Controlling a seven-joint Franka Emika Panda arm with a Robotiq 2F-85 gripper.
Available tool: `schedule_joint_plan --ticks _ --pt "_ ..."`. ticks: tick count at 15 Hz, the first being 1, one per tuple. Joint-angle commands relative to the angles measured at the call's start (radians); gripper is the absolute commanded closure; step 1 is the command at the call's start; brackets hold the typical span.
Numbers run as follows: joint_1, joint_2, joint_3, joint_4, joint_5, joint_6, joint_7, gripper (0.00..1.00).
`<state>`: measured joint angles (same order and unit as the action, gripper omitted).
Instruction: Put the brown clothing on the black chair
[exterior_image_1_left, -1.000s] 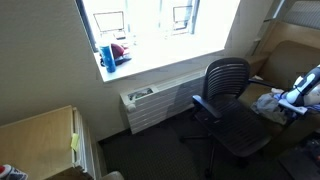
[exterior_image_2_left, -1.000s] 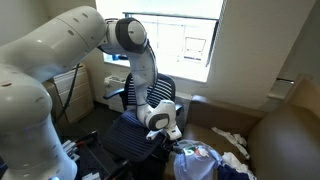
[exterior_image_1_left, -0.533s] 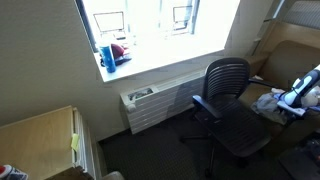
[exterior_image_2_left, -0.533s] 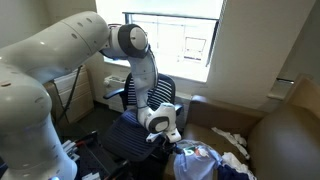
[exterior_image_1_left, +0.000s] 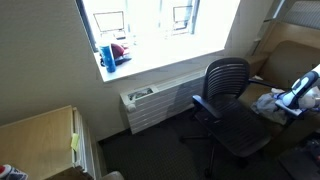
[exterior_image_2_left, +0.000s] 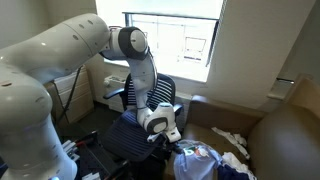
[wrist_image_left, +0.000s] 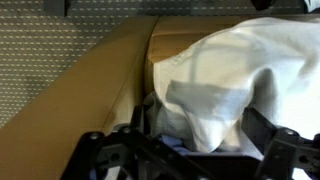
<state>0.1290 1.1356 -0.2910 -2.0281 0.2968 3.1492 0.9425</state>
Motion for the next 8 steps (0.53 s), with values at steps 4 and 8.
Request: schedule_joint_plan --ticks 4,8 --pt "0.001 0.018 0.001 0.019 0.036 -0.003 -0.027 0.00" --pt "-0.023 0.113 0.008 0.132 0.027 -0.084 -0.025 0.00"
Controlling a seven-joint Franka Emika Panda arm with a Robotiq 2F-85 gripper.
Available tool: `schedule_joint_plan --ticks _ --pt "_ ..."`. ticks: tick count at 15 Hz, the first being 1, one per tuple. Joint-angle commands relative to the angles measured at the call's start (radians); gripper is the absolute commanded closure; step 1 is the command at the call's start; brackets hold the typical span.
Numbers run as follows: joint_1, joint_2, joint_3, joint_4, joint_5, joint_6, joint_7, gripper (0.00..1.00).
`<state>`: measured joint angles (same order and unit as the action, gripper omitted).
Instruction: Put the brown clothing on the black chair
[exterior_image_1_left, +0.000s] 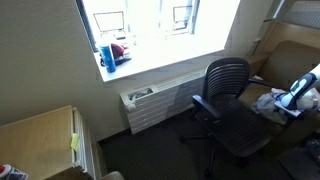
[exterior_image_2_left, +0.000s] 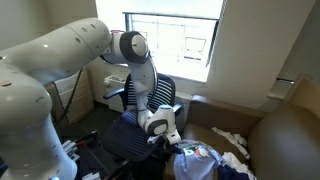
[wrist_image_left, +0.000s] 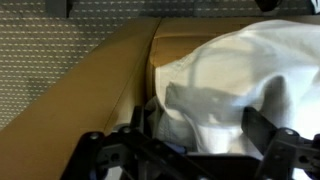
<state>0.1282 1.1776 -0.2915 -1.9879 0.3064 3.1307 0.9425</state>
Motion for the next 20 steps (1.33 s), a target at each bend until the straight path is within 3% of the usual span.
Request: schedule_joint_plan --ticks 1,2,3,4,5,14,16,20 --pt "-0.015 0.098 -0.003 0.122 0.018 -0.096 -0.015 0.00" --pt "-0.003 0.115 -0.018 0.147 0.017 -0.155 0.000 0.00" --pt "0.000 0.071 -0.007 0.080 0.017 -0.084 -0.012 0.00" --pt "0.000 0.092 -0.012 0.107 0.012 -0.112 -0.008 0.25" --pt "-0.004 0.095 -0.007 0.110 0.011 -0.104 -0.013 0.26" --pt "0.007 0.087 -0.020 0.123 0.015 -0.094 -0.007 0.90" --pt "0.008 0.059 -0.027 0.117 0.014 -0.084 -0.012 1.00" --pt "-0.016 -0.060 -0.018 0.080 0.008 -0.051 -0.051 1.00"
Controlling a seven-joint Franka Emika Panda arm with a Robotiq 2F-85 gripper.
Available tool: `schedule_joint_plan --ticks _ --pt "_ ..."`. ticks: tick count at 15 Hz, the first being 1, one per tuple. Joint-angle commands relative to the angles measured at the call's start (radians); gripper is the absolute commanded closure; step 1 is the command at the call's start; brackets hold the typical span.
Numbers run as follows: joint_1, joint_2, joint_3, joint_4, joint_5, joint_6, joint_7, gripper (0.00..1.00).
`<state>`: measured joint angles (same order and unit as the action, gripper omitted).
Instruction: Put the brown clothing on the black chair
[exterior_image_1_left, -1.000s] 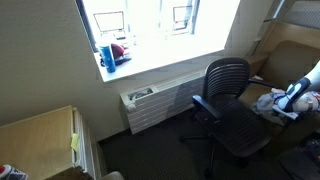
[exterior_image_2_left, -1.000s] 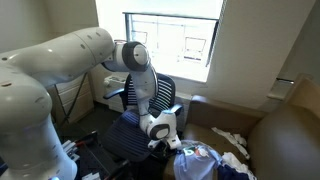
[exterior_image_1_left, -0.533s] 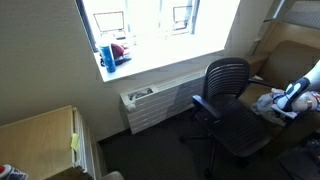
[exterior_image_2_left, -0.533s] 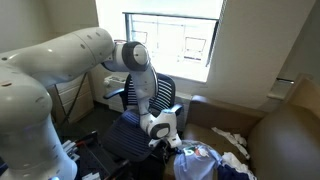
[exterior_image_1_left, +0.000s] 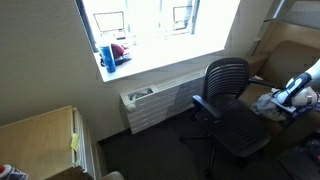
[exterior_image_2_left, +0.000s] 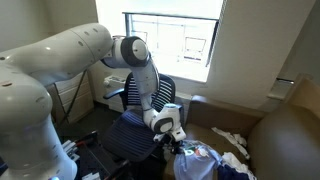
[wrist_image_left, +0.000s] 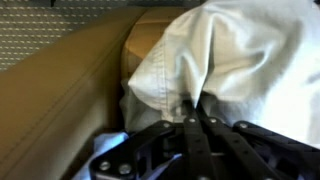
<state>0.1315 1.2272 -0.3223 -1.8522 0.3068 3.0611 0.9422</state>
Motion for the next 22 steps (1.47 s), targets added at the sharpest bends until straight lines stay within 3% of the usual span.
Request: schedule_joint_plan --ticks 1,7,14,17,18,22 --pt "-0.031 -0.148 0.020 -0.066 0.001 0.016 -0.069 1.00" --pt "-0.067 -0.334 0.022 -0.132 0.006 0.021 -0.164 1.00" --pt "-0.020 -0.594 -0.046 -0.317 0.015 0.230 -0.221 1.00" --pt "0.014 -0.742 -0.071 -0.421 0.028 0.288 -0.308 1.00" --pt "0.037 -0.790 -0.100 -0.459 -0.019 0.315 -0.282 1.00" --pt "0.151 -0.981 -0.211 -0.579 -0.002 0.402 -0.346 1.00"
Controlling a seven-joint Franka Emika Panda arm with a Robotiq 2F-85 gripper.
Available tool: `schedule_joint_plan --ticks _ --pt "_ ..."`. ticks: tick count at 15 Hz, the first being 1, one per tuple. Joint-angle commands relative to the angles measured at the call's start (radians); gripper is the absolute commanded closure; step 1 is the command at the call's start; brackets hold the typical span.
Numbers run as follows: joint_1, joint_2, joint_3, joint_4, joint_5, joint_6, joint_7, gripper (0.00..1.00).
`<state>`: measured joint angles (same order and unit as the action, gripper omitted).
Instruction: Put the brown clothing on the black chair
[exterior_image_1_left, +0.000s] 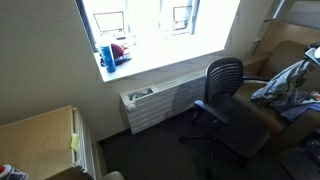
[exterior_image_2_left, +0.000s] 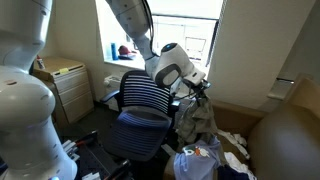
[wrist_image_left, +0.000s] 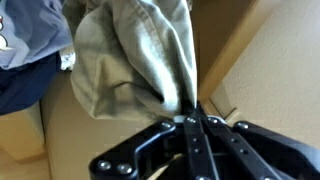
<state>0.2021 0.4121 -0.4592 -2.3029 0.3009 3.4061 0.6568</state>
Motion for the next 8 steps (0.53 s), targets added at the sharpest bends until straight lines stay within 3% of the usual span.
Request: schedule_joint_plan --ticks 1,3,5,8 --pt "0.120 -0.215 -0.113 -0.153 0.011 0.067 -0.086 1.00" --pt "0.197 -0.317 -0.191 -0.181 0.025 0.052 -0.159 1.00" --pt "0.240 -0.423 -0.228 -0.217 0.018 0.031 -0.237 1.00" --pt "0.252 -0.564 -0.223 -0.242 0.018 -0.044 -0.377 1.00"
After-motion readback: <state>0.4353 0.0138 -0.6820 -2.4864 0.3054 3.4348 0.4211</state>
